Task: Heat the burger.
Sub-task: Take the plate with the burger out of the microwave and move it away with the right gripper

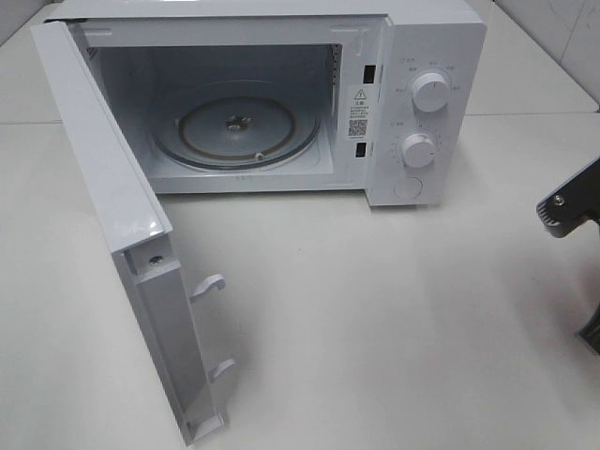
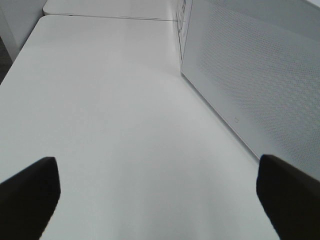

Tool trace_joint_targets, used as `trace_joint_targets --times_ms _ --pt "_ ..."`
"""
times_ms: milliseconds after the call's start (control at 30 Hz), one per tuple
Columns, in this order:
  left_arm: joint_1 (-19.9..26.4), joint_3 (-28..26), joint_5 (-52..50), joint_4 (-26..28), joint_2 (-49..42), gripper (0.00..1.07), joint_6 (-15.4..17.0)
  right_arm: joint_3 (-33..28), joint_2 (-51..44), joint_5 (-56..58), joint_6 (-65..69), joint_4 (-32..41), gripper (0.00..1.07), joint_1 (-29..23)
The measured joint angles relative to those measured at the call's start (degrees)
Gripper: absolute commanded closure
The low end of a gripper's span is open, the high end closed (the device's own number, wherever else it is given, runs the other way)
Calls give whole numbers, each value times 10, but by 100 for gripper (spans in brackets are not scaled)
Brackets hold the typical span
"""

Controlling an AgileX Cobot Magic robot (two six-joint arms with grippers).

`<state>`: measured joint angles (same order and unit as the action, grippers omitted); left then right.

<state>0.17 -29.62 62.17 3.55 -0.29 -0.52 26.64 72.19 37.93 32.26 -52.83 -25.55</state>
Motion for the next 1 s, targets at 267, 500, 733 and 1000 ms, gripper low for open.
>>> trace_joint_targets --times_ms 267,500,733,1000 --pt "0 0 0 0 0 6 0 0 42 -14 85 -76 106 60" --pt "0 0 0 0 0 6 0 0 88 -51 176 -140 106 119" --pt "0 0 0 0 0 6 0 2 152 -89 237 -183 105 175" --pt "0 0 0 0 0 6 0 18 222 -97 307 -240 103 195"
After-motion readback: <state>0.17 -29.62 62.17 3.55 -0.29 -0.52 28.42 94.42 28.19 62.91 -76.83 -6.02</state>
